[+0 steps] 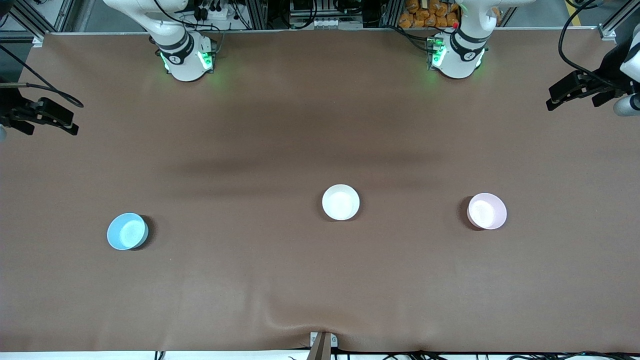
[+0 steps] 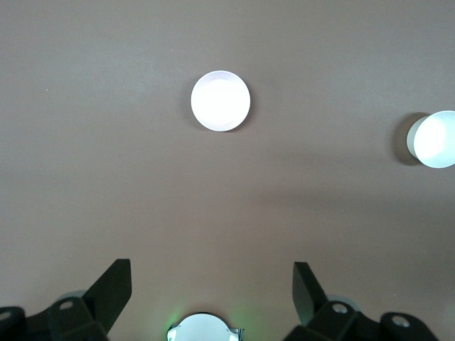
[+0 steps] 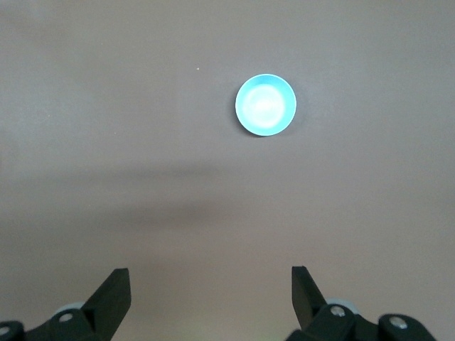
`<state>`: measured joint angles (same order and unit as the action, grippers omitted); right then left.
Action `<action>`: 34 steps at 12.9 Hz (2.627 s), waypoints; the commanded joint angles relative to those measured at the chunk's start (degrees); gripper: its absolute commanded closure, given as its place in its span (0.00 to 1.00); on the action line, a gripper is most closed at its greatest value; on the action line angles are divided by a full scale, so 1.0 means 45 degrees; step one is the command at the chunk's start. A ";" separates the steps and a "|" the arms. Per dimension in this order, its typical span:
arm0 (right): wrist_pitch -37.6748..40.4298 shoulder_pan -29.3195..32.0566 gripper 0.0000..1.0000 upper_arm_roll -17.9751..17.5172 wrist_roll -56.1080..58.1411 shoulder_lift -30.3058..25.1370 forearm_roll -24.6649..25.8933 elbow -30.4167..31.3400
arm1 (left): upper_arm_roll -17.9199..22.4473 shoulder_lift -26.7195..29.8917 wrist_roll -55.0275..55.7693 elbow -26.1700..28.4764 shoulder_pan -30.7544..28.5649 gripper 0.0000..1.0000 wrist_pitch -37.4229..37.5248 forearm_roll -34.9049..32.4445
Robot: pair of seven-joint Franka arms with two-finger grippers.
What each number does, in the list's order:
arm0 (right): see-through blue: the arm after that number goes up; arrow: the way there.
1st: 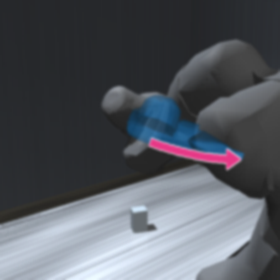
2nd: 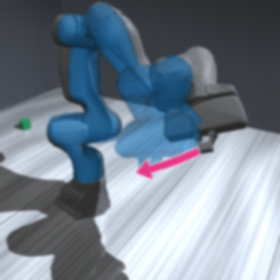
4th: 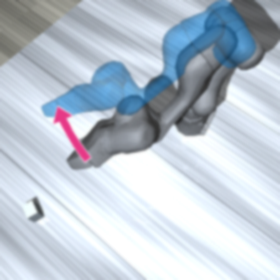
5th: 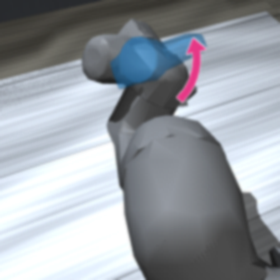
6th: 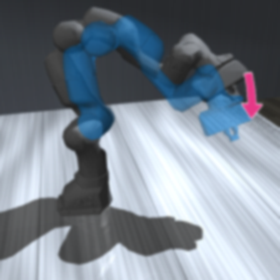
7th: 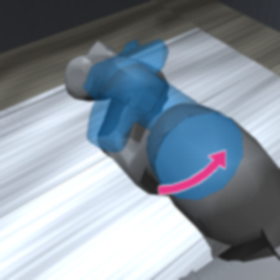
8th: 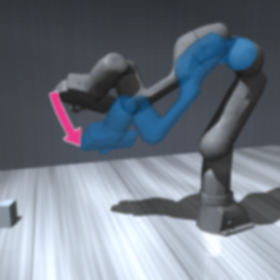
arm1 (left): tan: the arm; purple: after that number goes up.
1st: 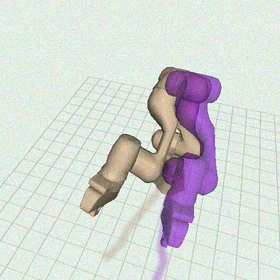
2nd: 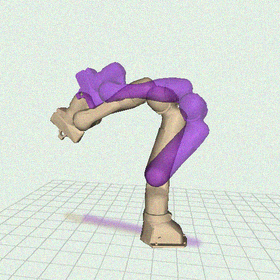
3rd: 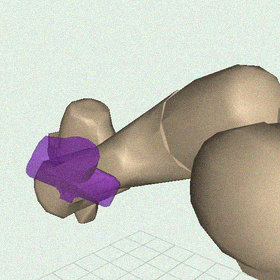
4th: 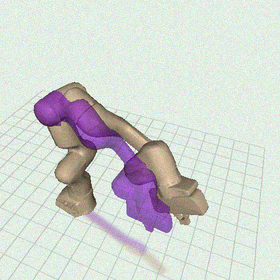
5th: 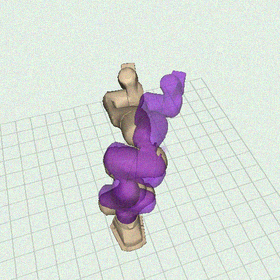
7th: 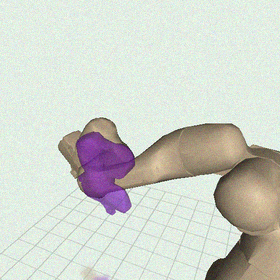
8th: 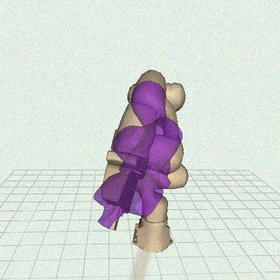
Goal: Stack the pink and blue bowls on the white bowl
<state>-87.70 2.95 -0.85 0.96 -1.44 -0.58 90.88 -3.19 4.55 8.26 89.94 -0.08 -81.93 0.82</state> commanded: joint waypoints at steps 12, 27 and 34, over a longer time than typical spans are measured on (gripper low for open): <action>-0.0140 -0.0049 0.00 0.0052 0.0060 -0.0343 0.0070 0.0351 | -0.0092 -0.0230 -0.0038 -0.0338 0.0115 0.00 0.0160 0.0014; -0.0081 0.0048 0.00 -0.0006 0.0060 -0.0382 0.0070 0.0332 | -0.0073 -0.0211 -0.0116 -0.0105 -0.0061 0.00 -0.0053 0.0053; -0.0061 0.0049 0.00 -0.0006 0.0060 -0.0402 0.0070 0.0332 | -0.0053 -0.0852 -0.0136 0.3759 -0.0218 0.00 -0.5339 -0.0103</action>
<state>-87.90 2.99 -0.79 0.96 -1.66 -0.52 91.22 -3.24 1.61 8.26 102.19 -0.49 -99.95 0.79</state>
